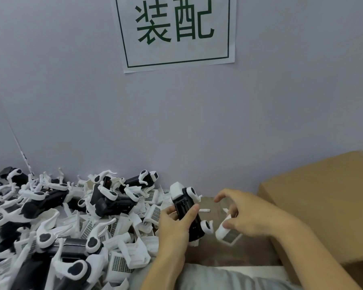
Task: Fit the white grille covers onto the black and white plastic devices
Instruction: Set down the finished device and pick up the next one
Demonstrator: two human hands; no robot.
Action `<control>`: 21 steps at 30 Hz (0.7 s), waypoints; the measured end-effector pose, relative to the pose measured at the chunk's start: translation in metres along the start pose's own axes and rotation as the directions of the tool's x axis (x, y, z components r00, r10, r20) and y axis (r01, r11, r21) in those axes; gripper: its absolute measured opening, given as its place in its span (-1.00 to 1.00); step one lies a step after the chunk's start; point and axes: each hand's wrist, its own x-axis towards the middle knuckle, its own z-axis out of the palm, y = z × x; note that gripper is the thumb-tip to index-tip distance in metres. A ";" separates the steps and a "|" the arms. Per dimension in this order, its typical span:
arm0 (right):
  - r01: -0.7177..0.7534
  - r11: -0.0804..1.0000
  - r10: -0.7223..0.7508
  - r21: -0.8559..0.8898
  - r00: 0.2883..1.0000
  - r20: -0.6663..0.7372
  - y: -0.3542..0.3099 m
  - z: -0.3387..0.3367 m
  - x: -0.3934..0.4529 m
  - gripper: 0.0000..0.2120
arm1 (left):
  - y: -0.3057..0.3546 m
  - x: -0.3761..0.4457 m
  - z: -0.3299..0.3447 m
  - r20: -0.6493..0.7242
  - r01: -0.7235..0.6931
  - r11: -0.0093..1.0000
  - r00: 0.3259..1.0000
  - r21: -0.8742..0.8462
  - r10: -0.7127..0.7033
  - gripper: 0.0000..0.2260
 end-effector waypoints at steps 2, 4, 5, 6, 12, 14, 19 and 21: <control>0.035 0.999 -0.036 0.011 0.993 0.113 -0.014 -0.007 -0.007 -0.59 | -0.003 -0.001 0.001 0.030 -0.084 0.991 0.996 0.102 0.082 -0.62; 0.077 0.996 -0.081 0.035 0.989 0.124 -0.025 -0.004 -0.009 -0.57 | -0.006 -0.001 0.004 0.093 -0.141 0.975 0.988 0.171 0.126 -0.81; 0.102 0.993 -0.106 0.053 0.991 0.079 -0.028 -0.001 -0.008 -0.58 | -0.005 -0.002 0.006 0.125 -0.137 0.976 0.985 0.171 0.116 -0.87; 0.128 0.989 -0.129 0.080 0.992 0.011 -0.030 0.002 -0.006 -0.60 | -0.004 -0.003 0.007 0.158 -0.119 0.983 0.983 0.141 0.096 -0.85; 0.251 0.950 -0.191 0.185 0.938 -0.289 -0.030 0.022 0.008 -0.64 | -0.008 -0.003 0.010 0.282 -0.115 0.992 0.955 0.051 0.097 -0.65; 0.310 0.932 -0.217 0.188 0.891 -0.398 -0.028 0.032 0.012 -0.64 | -0.008 -0.004 0.010 0.315 -0.095 0.995 0.945 0.018 0.084 -0.53; 0.444 0.895 -0.301 0.038 0.665 -0.683 -0.023 0.061 0.021 -0.70 | -0.003 -0.009 0.013 0.323 -0.170 0.985 0.932 -0.016 0.166 -0.61; 0.406 0.913 -0.300 -0.027 0.627 -0.719 -0.019 0.066 0.023 -0.64 | -0.003 -0.011 0.014 0.328 -0.183 0.983 0.928 -0.017 0.179 -0.62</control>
